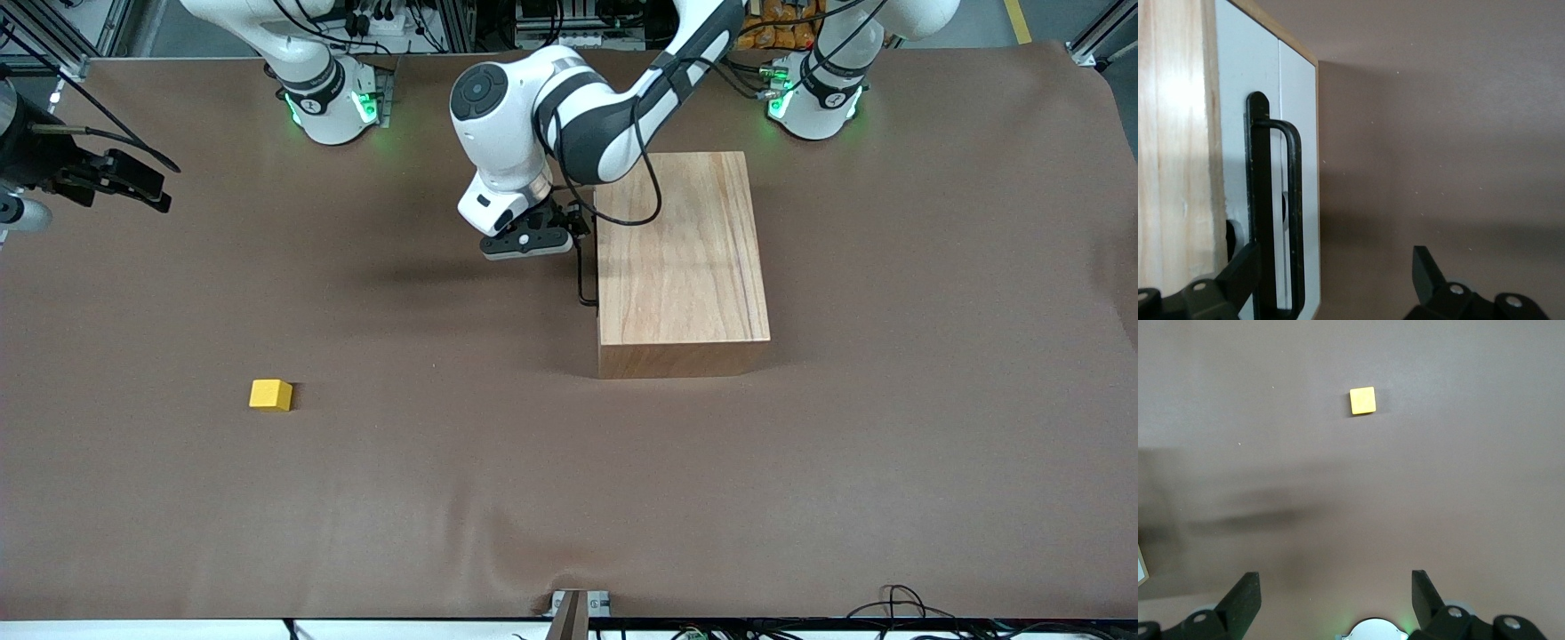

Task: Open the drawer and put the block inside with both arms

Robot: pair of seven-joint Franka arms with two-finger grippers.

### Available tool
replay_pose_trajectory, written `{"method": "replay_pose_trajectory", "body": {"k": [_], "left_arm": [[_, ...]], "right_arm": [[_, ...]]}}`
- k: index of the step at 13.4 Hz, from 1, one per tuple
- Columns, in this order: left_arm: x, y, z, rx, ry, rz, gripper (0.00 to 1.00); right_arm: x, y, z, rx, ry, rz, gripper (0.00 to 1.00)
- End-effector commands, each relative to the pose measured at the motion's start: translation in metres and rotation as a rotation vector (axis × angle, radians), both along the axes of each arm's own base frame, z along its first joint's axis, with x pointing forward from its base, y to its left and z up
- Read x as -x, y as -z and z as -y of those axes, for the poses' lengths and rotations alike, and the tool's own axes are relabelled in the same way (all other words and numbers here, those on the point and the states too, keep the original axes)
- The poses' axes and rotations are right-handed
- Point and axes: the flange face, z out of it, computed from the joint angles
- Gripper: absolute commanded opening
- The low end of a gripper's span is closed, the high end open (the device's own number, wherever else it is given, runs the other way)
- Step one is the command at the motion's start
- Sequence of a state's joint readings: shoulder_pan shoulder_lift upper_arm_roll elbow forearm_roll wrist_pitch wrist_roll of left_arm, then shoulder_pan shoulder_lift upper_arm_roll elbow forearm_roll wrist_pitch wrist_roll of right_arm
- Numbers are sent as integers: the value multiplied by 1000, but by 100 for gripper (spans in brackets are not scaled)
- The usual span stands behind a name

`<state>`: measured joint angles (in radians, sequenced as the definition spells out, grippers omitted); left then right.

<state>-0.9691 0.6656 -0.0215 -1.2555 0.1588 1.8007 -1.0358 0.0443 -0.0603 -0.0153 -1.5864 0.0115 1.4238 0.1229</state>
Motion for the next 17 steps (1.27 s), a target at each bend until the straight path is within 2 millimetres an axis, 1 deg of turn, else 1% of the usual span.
{"method": "replay_pose_trajectory", "body": {"k": [1, 2, 4, 6, 9, 12, 14, 17], "left_arm": [[-1, 12, 6, -33, 50, 23, 100], [0, 14, 6, -35, 62, 18, 100], [2, 27, 7, -50, 68, 6, 100], [3, 35, 6, -61, 69, 1, 100], [4, 48, 6, -76, 73, -11, 100], [4, 50, 6, -84, 92, -12, 100], [9, 59, 7, -97, 99, -19, 100], [10, 64, 8, -100, 94, -25, 100]], "right_arm": [[-1, -5, -5, 17, -1, 9, 100], [-2, -4, -3, 17, 3, 8, 100], [-1, -6, -4, 15, 2, 12, 100], [1, -8, -2, 15, 5, 6, 100], [0, -7, -5, 17, -1, 8, 100], [-1, -6, -6, 17, -3, 9, 100], [-1, -6, -5, 17, -1, 9, 100], [-1, -6, -5, 17, 0, 8, 100]]}}
